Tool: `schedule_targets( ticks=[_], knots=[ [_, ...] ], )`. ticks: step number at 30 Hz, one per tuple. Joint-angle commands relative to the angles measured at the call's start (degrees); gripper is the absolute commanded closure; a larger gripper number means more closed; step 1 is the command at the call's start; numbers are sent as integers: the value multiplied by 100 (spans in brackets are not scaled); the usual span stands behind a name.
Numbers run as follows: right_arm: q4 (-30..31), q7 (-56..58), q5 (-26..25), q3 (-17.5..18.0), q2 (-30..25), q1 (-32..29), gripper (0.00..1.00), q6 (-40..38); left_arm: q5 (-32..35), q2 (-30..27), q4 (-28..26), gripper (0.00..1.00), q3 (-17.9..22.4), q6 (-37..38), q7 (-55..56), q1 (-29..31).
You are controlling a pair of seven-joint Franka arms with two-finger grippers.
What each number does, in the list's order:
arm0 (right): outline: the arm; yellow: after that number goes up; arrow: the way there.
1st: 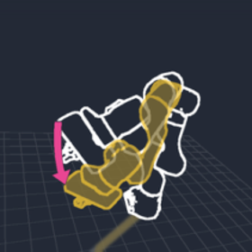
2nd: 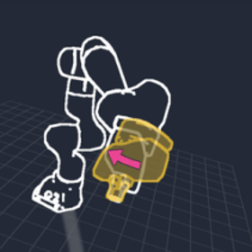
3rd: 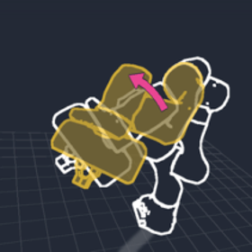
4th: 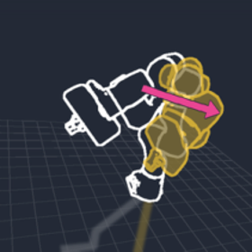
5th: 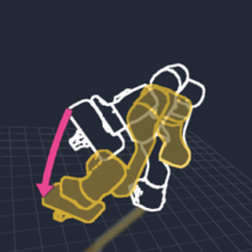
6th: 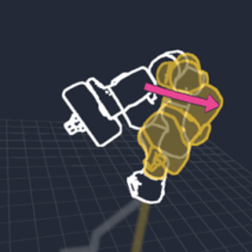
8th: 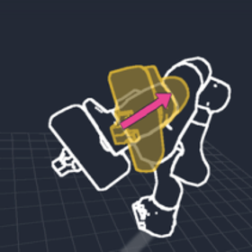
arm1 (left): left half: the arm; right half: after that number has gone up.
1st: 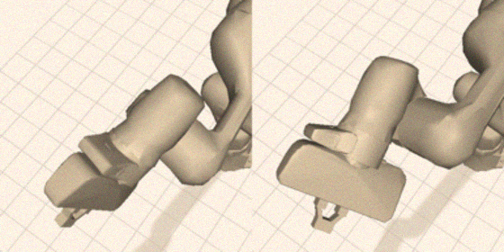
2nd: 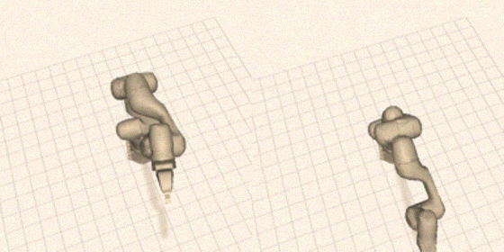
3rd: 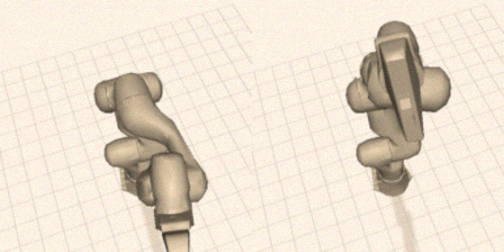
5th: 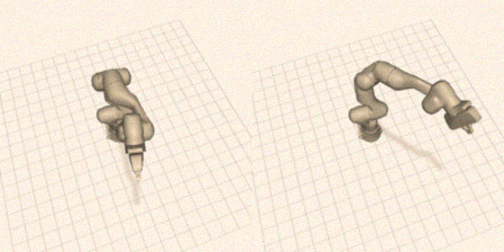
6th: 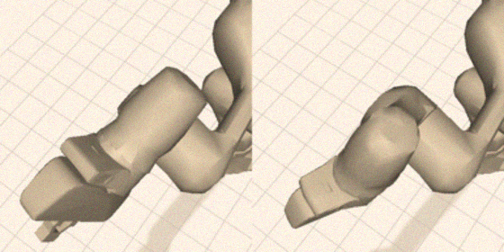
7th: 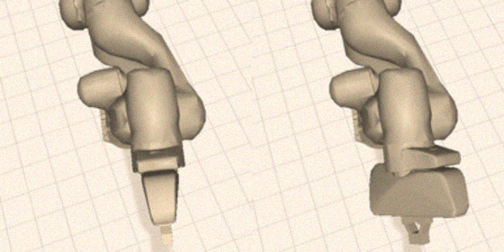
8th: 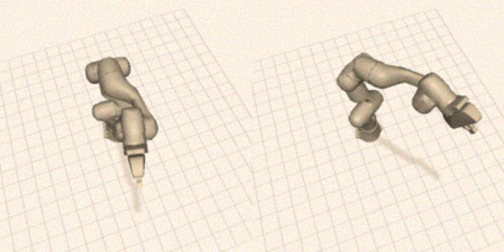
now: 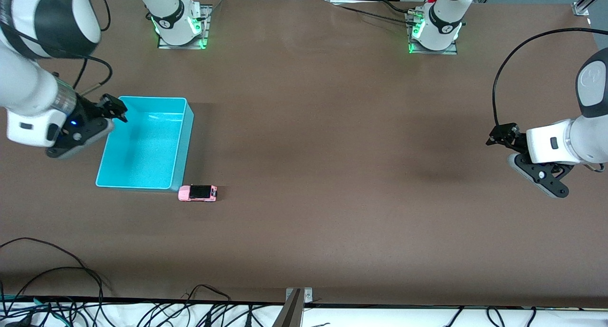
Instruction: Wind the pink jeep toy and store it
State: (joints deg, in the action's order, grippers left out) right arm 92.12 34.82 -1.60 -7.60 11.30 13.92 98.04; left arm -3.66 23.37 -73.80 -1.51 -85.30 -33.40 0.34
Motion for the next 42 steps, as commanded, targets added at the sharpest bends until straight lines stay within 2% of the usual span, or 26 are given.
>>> schedule_targets(
  ticks=[1, 7, 14, 19, 22, 29, 37, 42],
  knots=[
    [-230, 989, 221, 101, 469, -3, 0, 223, 75, -262, 77, 0, 54, 250, 562, -191],
    [-230, 2080, 828, 92, 1066, -56, 0, 724, 383, -535, 86, 0, 45, 611, 1440, -534],
    [-510, 2898, 846, 110, 1840, -3, 0, 1436, 295, -641, 77, 0, 36, 725, 1838, -631],
    [-564, 3302, 802, 355, 2201, -3, 0, 1945, 287, -658, 77, 0, -209, 725, 1785, -605],
    [-537, 3478, 662, 417, 2368, 84, 0, 2332, 295, -676, 77, 0, -210, 725, 1785, -614],
    [-528, 3759, 530, 417, 2693, 164, 0, 2728, 321, -1150, -538, 0, -166, 454, 1793, -605],
    [-520, 4331, 538, 426, 3053, 155, 0, 3150, 366, -1818, -1697, 0, -25, -943, 1855, -473],
    [-502, 4340, 538, 426, 3168, 164, 0, 3265, 383, -1994, -1997, 0, -16, -1208, 1873, -332]
  ],
)
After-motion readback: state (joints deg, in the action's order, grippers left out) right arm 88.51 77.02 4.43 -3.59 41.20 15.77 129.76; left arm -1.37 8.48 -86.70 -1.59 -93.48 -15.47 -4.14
